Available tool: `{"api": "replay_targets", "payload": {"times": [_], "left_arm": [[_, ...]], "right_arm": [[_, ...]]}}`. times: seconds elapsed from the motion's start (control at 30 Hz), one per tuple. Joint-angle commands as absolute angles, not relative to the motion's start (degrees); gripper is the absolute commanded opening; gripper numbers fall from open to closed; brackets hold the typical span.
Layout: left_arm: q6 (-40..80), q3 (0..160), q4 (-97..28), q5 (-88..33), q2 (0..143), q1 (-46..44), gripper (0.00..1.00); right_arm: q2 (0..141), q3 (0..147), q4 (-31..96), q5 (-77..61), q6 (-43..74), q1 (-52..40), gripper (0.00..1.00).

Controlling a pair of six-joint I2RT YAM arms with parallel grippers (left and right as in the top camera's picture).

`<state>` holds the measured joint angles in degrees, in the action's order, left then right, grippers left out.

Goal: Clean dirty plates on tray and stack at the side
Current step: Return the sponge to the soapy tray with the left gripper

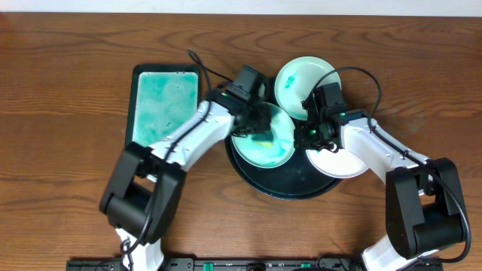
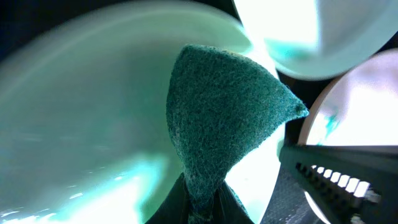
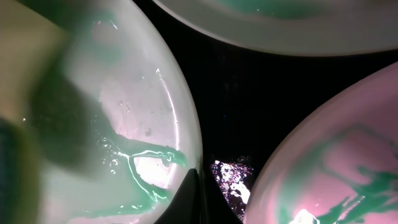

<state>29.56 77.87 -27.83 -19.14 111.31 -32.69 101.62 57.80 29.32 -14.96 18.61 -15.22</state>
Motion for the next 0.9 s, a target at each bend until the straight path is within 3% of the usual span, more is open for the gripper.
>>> {"api": "replay_targets", "payload": {"times": [0.0,0.37,0.87], "left_arm": [[28.8,77.0,-27.6,-13.9,114.2,-34.3,0.07],[28.7,77.1,-31.4,16.4,114.2,-34.0,0.07],[29.2,77.6,-33.0,5.0,93.2,-29.6,0.07]], "right_arm": [[102.3,57.3,29.6,-12.9,17.5,-15.0,0.01],[102.1,58.5,30.7,-12.9,17.1,-15.0,0.01],[101.9,67.2,38.0,-12.9,10.0,-17.0,0.01]]}}
